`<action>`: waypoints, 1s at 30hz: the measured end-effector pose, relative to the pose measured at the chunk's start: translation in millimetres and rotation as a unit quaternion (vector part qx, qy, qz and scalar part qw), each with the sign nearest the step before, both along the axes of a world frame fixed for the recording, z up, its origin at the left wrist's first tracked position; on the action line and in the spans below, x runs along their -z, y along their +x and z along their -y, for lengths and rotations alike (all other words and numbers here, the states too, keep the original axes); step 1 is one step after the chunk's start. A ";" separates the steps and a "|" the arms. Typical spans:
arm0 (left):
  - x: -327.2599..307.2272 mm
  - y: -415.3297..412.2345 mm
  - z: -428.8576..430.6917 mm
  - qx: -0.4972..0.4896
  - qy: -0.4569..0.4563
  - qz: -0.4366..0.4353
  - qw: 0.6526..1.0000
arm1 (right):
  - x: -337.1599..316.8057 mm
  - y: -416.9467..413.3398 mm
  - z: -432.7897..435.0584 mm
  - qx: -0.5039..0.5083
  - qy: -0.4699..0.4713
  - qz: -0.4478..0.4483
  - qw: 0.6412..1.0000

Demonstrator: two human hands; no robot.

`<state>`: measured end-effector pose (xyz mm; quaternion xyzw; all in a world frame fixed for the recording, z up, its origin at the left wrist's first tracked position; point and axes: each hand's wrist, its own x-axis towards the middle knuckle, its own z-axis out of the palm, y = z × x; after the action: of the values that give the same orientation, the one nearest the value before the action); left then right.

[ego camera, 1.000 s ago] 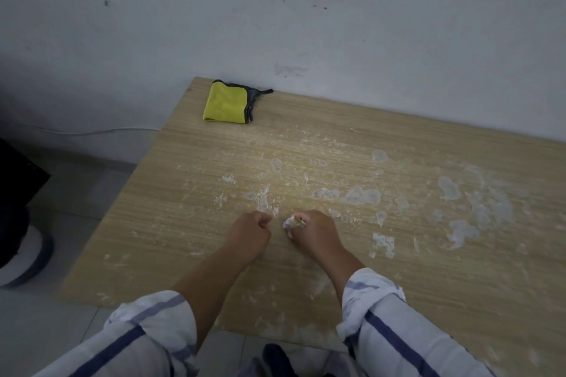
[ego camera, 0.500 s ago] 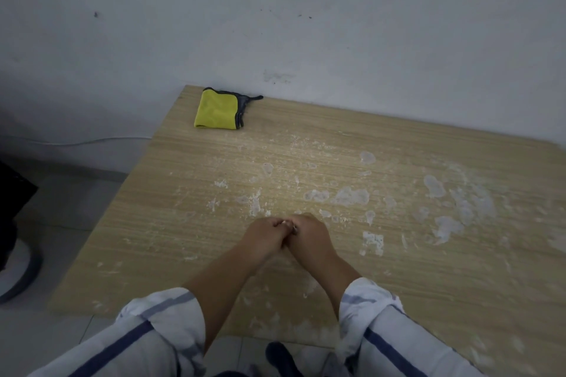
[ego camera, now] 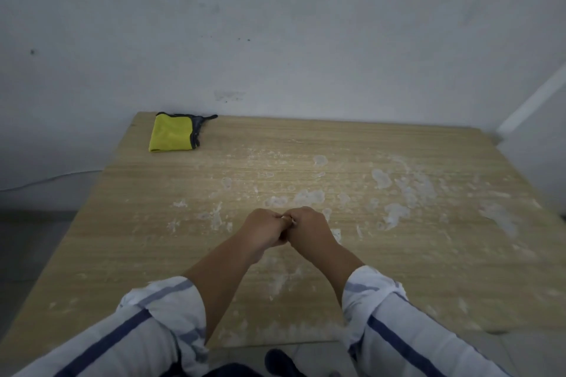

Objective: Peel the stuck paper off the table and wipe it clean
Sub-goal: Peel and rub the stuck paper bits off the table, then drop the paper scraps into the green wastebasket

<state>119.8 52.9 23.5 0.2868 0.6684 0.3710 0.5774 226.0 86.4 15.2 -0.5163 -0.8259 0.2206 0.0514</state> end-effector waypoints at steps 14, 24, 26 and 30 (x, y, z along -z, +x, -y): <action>-7.0 150.5 -55.2 0.009 -0.005 -0.009 1.000 | -9.9 147.6 -47.7 0.023 0.007 0.020 1.000; -15.5 323.6 -104.9 0.013 0.003 0.029 0.999 | -24.2 320.9 -94.7 0.041 0.023 0.036 0.998; -16.0 346.8 -112.3 0.023 -0.001 0.028 0.999 | -25.0 344.6 -101.0 0.050 0.020 0.038 0.998; -14.2 379.8 -130.4 0.047 -0.016 0.009 0.999 | -21.6 377.0 -113.9 0.069 -0.003 0.051 0.996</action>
<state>499.6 183.2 37.6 0.3055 0.6547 0.3354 0.6046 603.0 200.3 36.8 -0.5830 -0.7891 0.1920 0.0225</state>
